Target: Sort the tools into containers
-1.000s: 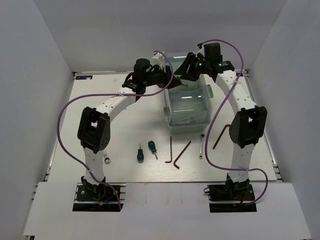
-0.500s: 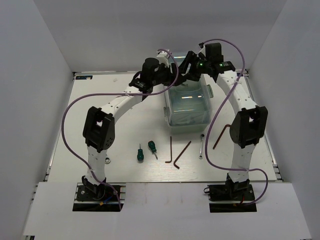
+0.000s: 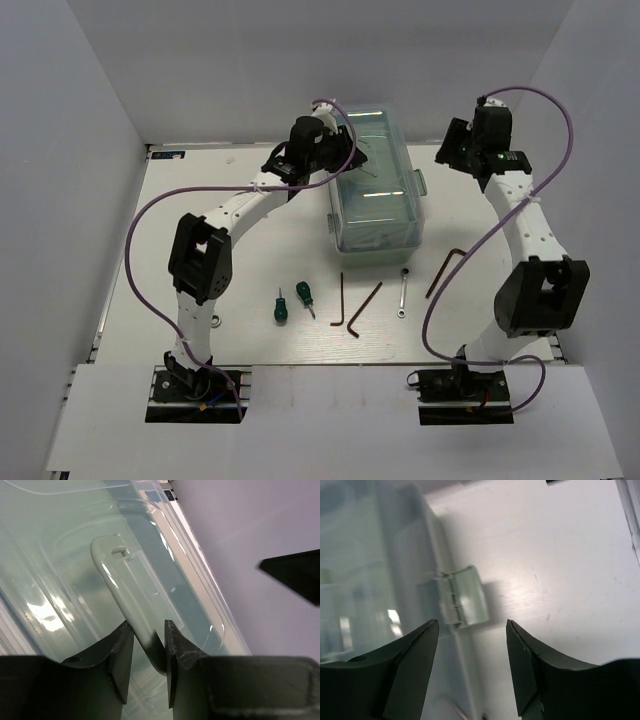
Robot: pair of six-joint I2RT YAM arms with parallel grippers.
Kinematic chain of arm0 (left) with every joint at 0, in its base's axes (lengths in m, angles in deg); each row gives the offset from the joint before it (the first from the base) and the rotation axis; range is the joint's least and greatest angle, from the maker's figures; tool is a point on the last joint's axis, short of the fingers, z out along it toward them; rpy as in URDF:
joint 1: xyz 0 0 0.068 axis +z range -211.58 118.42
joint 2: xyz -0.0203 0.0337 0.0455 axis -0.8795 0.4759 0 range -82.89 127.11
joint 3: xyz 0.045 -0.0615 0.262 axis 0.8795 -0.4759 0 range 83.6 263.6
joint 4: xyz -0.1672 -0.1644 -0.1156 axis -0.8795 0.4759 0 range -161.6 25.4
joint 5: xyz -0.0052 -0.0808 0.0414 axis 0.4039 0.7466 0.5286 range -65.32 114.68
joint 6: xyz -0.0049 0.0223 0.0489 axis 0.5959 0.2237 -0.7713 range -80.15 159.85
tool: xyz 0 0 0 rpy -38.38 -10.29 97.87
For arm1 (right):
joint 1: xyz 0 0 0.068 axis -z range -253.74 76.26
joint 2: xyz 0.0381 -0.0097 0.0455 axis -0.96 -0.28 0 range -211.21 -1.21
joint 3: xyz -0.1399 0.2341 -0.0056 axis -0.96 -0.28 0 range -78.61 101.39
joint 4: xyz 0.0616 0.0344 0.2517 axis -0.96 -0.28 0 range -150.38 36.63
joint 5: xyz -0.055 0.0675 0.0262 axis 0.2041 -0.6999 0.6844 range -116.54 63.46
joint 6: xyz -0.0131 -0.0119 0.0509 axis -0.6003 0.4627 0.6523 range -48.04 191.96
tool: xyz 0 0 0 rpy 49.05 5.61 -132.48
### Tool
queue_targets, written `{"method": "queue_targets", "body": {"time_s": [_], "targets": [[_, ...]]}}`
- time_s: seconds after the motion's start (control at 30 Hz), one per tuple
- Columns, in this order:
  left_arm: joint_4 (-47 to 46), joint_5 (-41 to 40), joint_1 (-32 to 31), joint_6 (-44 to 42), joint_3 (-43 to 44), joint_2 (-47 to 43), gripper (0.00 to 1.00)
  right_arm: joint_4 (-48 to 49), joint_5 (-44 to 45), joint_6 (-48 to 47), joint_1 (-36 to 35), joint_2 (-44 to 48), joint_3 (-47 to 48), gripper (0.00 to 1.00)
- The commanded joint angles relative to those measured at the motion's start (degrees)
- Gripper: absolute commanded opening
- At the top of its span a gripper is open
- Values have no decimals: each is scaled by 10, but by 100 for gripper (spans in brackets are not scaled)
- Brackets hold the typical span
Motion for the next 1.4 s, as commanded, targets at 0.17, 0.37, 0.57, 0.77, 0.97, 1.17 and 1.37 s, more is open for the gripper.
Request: {"method": "queue_targets", "body": {"time_s": [0.17, 0.37, 0.57, 0.77, 0.97, 1.17, 1.37], "targets": [[37, 39, -8, 11, 52, 32, 0, -28, -272, -21, 137, -150, -39, 69], [38, 52, -8, 17, 93, 45, 0, 85, -507, -37, 179, -219, -45, 73], [44, 46, -8, 17, 87, 44, 0, 181, -569, 52, 193, -245, -56, 71], [44, 41, -8, 17, 81, 38, 0, 233, -612, 112, 203, -260, -49, 69], [44, 41, -8, 17, 81, 38, 0, 249, -613, 115, 204, -248, -68, 69], [44, 41, -8, 22, 81, 38, 0, 193, -610, 81, 201, -261, -29, 69], [33, 46, -8, 28, 71, 38, 0, 167, -602, 82, 194, -303, 10, 67]]}}
